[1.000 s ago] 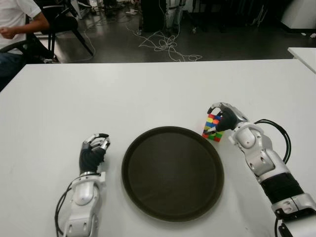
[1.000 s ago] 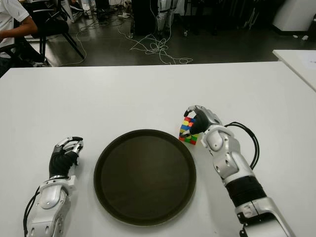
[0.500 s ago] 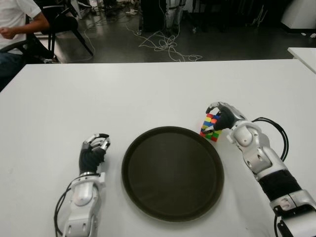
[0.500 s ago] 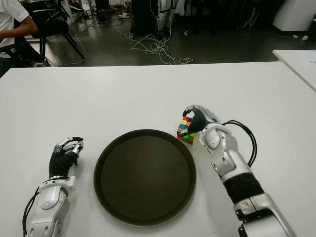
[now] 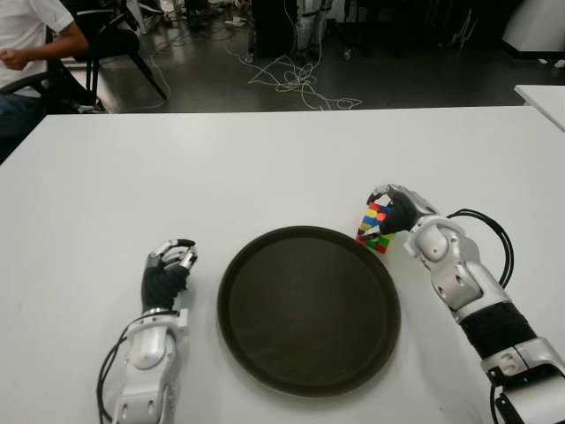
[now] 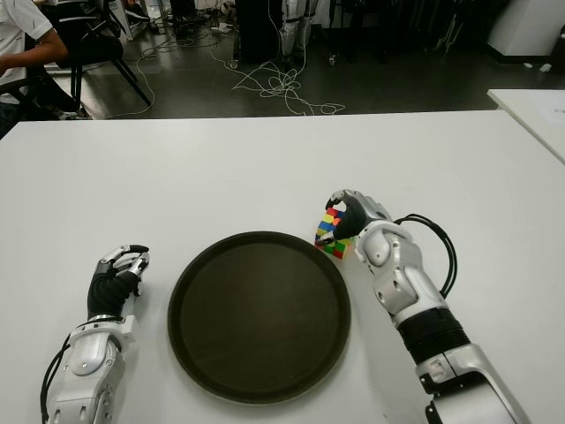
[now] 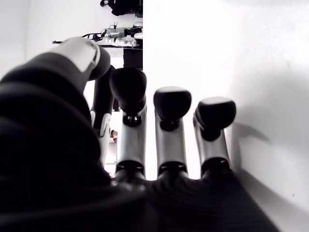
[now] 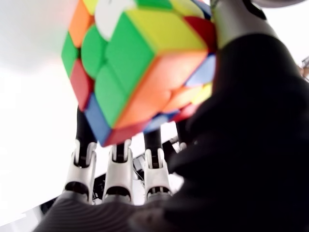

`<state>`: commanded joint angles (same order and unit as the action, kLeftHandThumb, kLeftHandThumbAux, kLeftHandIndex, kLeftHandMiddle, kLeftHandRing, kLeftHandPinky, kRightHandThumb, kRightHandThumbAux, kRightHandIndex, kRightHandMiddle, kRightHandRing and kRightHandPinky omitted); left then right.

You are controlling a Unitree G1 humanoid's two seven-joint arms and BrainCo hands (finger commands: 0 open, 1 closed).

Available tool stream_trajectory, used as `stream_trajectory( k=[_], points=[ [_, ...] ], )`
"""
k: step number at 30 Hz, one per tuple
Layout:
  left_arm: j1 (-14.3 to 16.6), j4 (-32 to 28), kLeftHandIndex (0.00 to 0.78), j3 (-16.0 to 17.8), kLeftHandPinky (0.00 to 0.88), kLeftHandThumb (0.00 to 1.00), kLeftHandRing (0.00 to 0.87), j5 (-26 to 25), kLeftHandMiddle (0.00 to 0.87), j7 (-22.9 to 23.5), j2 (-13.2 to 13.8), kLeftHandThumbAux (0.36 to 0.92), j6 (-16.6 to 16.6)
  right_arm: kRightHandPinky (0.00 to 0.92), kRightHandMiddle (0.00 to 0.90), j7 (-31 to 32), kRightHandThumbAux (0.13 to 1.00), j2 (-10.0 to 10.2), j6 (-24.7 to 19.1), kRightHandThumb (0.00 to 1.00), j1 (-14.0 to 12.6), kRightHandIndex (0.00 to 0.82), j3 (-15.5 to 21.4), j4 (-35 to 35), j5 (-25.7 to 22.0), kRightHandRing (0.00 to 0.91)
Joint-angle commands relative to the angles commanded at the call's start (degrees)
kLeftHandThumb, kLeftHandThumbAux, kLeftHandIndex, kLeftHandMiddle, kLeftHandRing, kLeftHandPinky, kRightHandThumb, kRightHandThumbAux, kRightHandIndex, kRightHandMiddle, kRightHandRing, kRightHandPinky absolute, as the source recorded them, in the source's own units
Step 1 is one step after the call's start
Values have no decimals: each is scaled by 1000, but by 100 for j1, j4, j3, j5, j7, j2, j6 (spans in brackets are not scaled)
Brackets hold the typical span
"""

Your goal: Pick up the Rubik's Cube and put it in the plate

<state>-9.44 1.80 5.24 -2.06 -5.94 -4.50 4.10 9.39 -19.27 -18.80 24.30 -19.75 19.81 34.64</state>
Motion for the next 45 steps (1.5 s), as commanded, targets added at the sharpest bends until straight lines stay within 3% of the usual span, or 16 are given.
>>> stream_trajectory(
  k=[12,20,22,23,26,29,37,45],
  points=[
    [21,18,443,4,821,711,829,51,824,-40,7,705,29,101,148,-43,798,-8,-39,0,-55,122,-13,-37,24,136],
    [21,-20,443,17,839,710,836,74,829,-151,-35,704,117,147,167,-380,820,97,199,0,-175,134,226,-64,-188,161],
    [22,-19,443,23,837,711,836,62,827,-160,-36,704,121,326,263,-654,872,203,386,0,-251,243,420,-77,-366,275],
    [22,-18,444,24,834,712,835,59,824,-161,-36,703,117,442,370,-769,900,248,468,0,-277,319,498,-73,-441,389],
    [20,-8,444,21,830,712,833,52,821,-146,-26,703,87,612,560,-1078,936,352,694,27,-333,456,665,-36,-593,579],
    [23,0,444,10,829,711,832,60,821,-122,-4,704,54,706,678,-1585,936,487,1031,86,-412,554,881,-11,-729,693],
    [31,35,444,-1,820,710,826,63,817,-93,29,704,34,782,782,-2439,919,809,1481,121,-507,667,1288,-73,-980,796],
    [25,-3,444,-8,817,712,825,59,819,-61,44,704,87,799,794,-2749,899,859,1999,131,-569,697,1405,-95,-1061,813]
  ],
)
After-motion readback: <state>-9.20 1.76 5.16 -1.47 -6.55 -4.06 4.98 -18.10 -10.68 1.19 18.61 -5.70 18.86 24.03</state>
